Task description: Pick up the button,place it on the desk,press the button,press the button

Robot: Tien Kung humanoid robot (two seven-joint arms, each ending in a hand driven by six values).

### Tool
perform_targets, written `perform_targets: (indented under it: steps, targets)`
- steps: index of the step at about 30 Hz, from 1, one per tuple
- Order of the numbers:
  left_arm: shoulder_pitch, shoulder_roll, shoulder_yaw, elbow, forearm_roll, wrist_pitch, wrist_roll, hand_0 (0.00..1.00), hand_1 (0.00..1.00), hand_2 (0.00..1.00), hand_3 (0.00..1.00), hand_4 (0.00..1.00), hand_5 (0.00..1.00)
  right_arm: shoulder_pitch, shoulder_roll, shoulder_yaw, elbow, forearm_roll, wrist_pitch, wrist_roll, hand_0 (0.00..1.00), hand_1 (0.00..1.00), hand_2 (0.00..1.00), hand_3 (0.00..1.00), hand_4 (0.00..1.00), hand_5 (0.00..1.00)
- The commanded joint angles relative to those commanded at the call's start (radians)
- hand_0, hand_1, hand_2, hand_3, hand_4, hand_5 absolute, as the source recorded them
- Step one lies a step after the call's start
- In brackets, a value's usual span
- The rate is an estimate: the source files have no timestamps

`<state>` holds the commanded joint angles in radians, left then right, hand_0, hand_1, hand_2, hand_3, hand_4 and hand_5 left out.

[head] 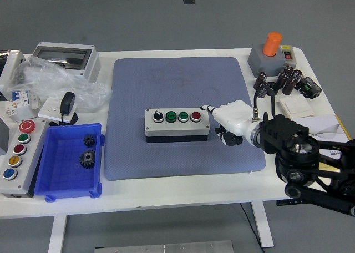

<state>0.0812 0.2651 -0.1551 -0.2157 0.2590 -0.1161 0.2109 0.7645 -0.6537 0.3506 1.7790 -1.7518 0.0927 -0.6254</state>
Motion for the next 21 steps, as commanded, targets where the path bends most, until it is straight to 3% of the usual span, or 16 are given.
perform_targets:
  steps: [3,5,6,7,12,13,17,18,21]
  targets:
    - [0.004,-0.003,0.005,0.000,-0.003,-0.001,0.002,0.655,0.696,0.662,0.666,0.849,0.524,-0.083,-0.022,0.112,0.000,0.049,0.023,0.039,0.663,0.607,0.390,0.998,0.383,0.002]
    - [0.006,-0.006,0.009,0.000,-0.006,-0.003,0.004,0.655,0.696,0.662,0.666,0.849,0.524,-0.147,-0.006,0.190,0.000,0.067,0.011,0.075,0.663,0.607,0.390,0.998,0.383,0.002]
    - [0.006,-0.007,0.010,0.000,-0.006,-0.004,0.005,0.655,0.696,0.662,0.666,0.849,0.524,-0.177,0.008,0.226,0.000,0.076,-0.006,0.095,0.663,0.607,0.390,0.998,0.383,0.002]
    - [0.006,-0.008,0.010,0.000,-0.006,-0.004,0.005,0.654,0.696,0.661,0.665,0.848,0.524,-0.212,0.024,0.268,0.000,0.088,-0.028,0.120,0.614,0.604,0.449,0.992,0.562,0.035]
    - [-0.006,-0.010,0.002,-0.001,0.004,-0.006,0.004,0.654,0.696,0.661,0.665,0.848,0.524,-0.363,0.093,0.460,-0.011,0.208,-0.174,0.287,0.614,0.604,0.449,0.992,0.562,0.035]
    - [-0.010,-0.009,0.001,-0.001,0.006,-0.006,0.003,0.655,0.696,0.661,0.665,0.848,0.524,-0.392,0.104,0.502,-0.025,0.245,-0.209,0.329,0.637,0.627,0.659,0.897,0.768,0.227]
    - [-0.019,-0.008,0.004,-0.001,0.004,-0.004,0.002,0.655,0.696,0.661,0.665,0.848,0.524,-0.482,0.129,0.650,-0.088,0.389,-0.320,0.479,0.637,0.627,0.659,0.897,0.768,0.227]
    - [-0.021,-0.008,0.006,-0.001,0.003,-0.003,0.002,0.655,0.695,0.658,0.665,0.851,0.525,-0.503,0.133,0.688,-0.106,0.431,-0.346,0.521,0.709,0.673,0.694,0.812,0.900,0.461]
    - [-0.026,-0.007,0.009,-0.002,0.003,-0.001,0.001,0.655,0.695,0.658,0.665,0.851,0.525,-0.531,0.144,0.771,-0.143,0.533,-0.402,0.623,0.709,0.673,0.694,0.812,0.900,0.461]
